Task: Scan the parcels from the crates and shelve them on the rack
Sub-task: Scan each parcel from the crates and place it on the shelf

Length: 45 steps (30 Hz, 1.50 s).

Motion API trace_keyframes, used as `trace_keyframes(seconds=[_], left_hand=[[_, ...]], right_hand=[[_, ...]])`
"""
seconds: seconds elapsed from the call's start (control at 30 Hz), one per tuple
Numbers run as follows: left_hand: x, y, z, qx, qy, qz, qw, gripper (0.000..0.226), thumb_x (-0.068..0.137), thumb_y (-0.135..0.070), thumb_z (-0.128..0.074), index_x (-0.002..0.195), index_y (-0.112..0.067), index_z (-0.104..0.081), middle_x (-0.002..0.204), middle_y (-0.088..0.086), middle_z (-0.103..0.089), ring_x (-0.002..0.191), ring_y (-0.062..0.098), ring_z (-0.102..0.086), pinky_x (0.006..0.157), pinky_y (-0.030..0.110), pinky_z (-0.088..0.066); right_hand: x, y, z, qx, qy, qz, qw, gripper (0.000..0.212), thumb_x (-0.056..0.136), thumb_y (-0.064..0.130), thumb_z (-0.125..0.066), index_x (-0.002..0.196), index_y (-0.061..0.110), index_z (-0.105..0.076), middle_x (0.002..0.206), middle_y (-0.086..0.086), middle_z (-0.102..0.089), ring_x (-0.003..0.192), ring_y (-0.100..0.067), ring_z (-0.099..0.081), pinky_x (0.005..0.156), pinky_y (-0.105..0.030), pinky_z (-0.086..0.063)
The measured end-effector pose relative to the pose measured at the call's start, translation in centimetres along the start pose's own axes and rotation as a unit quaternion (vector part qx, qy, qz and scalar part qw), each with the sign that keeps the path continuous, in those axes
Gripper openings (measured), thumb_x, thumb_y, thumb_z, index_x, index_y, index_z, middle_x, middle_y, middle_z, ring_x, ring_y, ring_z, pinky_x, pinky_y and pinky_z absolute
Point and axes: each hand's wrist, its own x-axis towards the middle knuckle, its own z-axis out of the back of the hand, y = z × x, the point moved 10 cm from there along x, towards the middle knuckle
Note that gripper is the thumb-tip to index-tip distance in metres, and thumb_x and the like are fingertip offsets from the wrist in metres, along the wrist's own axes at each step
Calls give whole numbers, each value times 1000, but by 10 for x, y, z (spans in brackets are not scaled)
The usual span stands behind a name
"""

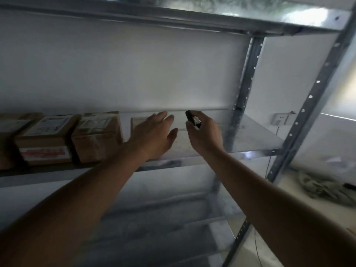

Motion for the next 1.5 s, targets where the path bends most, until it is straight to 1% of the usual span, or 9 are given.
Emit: trace_keyframes(seconds=[0.13, 0.27, 0.33, 0.4, 0.53, 0.67, 0.77, 0.93, 1.5], left_hand=[[3, -53, -8, -20, 9, -59, 998, 57, 108, -47, -44, 155, -15, -46, 160, 9, -46, 141, 32, -48, 109, 50, -48], [0, -122, -16, -44, 20, -101, 994, 57, 107, -50, -44, 154, -18, -47, 158, 5, -48, 137, 31, -52, 104, 49, -51], [-3, -162, -24, -49, 36, -125, 990, 57, 107, -49, -44, 153, -17, -47, 157, 6, -48, 138, 32, -52, 106, 51, -50], [-6, -204, -32, -54, 50, -143, 987, 56, 108, -50, -43, 153, -17, -47, 157, 7, -47, 140, 32, -50, 108, 52, -49], [-16, -298, -47, -72, 57, -183, 979, 55, 108, -51, -42, 152, -18, -47, 154, 7, -50, 136, 33, -54, 104, 49, -50], [-33, -406, -66, -98, 65, -227, 967, 60, 108, -55, -40, 157, -21, -42, 160, 4, -47, 140, 31, -52, 108, 50, -50], [-45, -482, -84, -107, 73, -255, 958, 60, 108, -55, -40, 158, -23, -40, 160, 1, -47, 141, 26, -52, 108, 48, -50], [-57, -591, -113, -127, 108, -304, 938, 59, 107, -57, -38, 159, -30, -38, 163, -6, -44, 141, 24, -52, 106, 49, -51], [11, -897, -269, -195, 195, -458, 845, 57, 106, -55, -41, 156, -28, -44, 156, -8, -48, 136, 22, -55, 99, 46, -53]], right_hand=[[-24, -28, 53, -37, -38, -29, 998, 44, 106, 37, -60, 150, 41, -56, 136, -8, -66, 118, -28, -65, 100, -46, -58], [-53, -63, 113, -82, -71, -41, 993, 45, 106, 35, -60, 151, 39, -56, 135, -8, -63, 108, -25, -64, 84, -37, -60], [-69, -82, 144, -115, -84, -43, 989, 47, 106, 33, -61, 152, 37, -56, 135, -7, -66, 101, -21, -61, 68, -22, -46], [-87, -101, 180, -140, -98, -50, 984, 45, 105, 32, -63, 150, 37, -58, 135, -6, -70, 98, -21, -64, 64, -22, -38], [-125, -152, 261, -180, -127, -87, 972, 43, 104, 33, -61, 147, 38, -62, 129, -10, -73, 105, -32, -69, 72, -30, -37], [-170, -211, 341, -214, -132, -130, 959, 47, 104, 36, -60, 150, 38, -57, 130, -11, -72, 101, -37, -68, 84, -41, -57], [-200, -253, 399, -234, -138, -164, 948, 47, 103, 38, -58, 150, 40, -57, 132, -10, -71, 107, -41, -67, 93, -49, -57], [-248, -320, 479, -251, -144, -226, 930, 49, 104, 40, -59, 153, 35, -55, 144, -8, -64, 123, -41, -62, 104, -52, -52], [-275, -540, 669, -285, -235, -405, 836, 48, 106, 42, -57, 154, 33, -55, 146, -8, -62, 131, -37, -60, 109, -50, -50]])
